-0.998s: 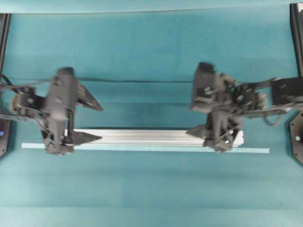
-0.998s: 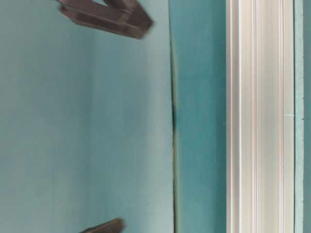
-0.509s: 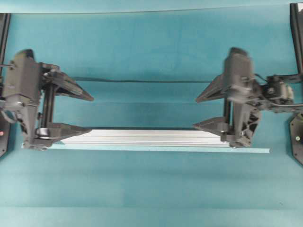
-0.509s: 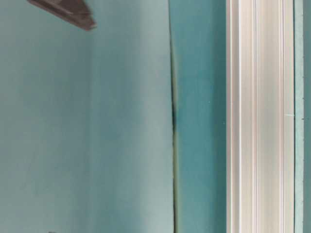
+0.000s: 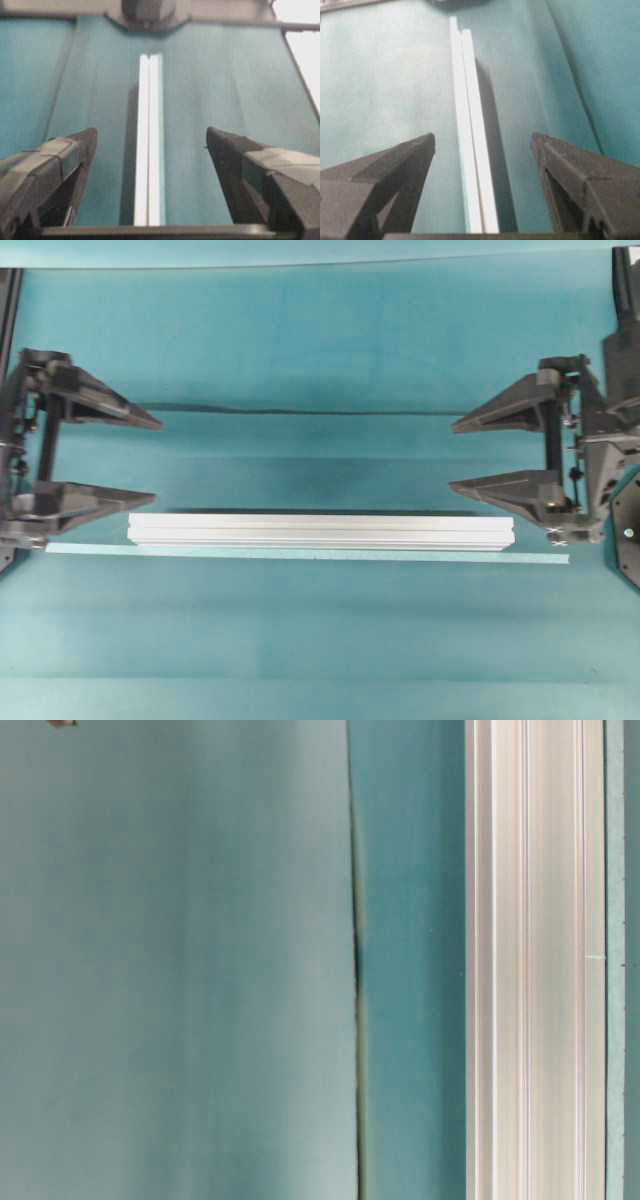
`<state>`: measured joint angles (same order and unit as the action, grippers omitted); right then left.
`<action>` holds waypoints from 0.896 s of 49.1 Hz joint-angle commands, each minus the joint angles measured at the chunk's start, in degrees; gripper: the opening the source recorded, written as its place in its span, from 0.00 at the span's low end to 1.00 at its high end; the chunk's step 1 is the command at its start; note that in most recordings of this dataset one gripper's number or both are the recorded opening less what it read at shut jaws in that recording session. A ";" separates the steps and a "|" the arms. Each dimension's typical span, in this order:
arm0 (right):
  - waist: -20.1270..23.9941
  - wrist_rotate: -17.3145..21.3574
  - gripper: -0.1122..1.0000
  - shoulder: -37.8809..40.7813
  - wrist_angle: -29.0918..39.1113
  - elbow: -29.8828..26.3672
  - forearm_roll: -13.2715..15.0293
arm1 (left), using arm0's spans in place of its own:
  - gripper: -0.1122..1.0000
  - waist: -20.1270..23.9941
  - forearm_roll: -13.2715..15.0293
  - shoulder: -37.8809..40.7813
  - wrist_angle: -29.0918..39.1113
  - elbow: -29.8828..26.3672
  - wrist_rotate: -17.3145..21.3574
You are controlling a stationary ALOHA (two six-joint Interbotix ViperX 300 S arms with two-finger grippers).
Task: Lift the metal rail with both hands.
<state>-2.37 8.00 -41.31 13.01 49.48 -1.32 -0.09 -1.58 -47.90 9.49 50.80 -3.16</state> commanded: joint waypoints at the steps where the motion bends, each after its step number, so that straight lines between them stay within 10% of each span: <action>1: -0.09 0.18 0.86 -0.70 -0.88 0.00 0.00 | 0.96 0.18 -0.09 -0.79 -0.70 -0.62 -0.09; 44: -1.41 0.00 0.86 -4.22 -3.52 2.46 0.09 | 0.96 0.44 -0.09 -4.83 -0.88 -0.53 -0.70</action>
<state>-3.60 8.00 -45.79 10.11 52.21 -1.32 0.18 -1.58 -52.65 9.14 51.15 -3.78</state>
